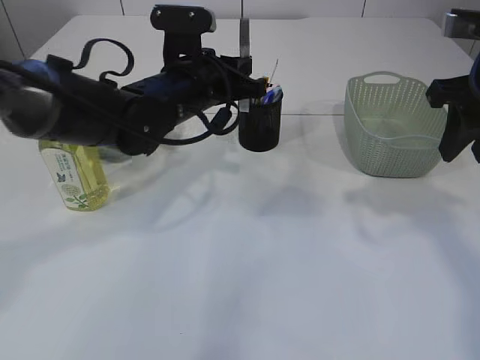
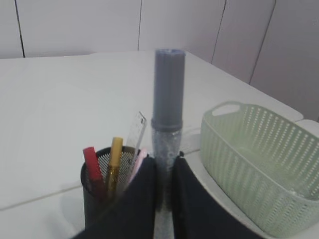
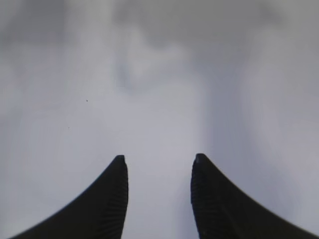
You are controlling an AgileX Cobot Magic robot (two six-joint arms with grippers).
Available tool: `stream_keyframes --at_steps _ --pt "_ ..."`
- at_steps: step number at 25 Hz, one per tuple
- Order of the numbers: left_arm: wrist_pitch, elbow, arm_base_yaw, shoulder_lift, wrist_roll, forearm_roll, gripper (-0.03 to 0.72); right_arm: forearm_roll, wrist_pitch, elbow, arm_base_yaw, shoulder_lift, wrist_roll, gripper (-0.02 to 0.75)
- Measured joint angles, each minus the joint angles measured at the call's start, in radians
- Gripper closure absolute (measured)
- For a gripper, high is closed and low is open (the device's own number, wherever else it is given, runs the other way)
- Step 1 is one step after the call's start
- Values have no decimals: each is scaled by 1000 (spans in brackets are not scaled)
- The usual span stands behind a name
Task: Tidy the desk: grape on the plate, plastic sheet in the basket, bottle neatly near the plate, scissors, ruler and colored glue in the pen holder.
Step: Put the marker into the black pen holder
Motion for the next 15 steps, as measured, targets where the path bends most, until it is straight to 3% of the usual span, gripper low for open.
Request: stream_keyframes --at_steps 8,15 --pt "75 -297 41 182 0 18 652 0 0 0 0 0 0 393" --pt "134 -425 41 259 0 25 652 0 -19 0 0 0 0 393"
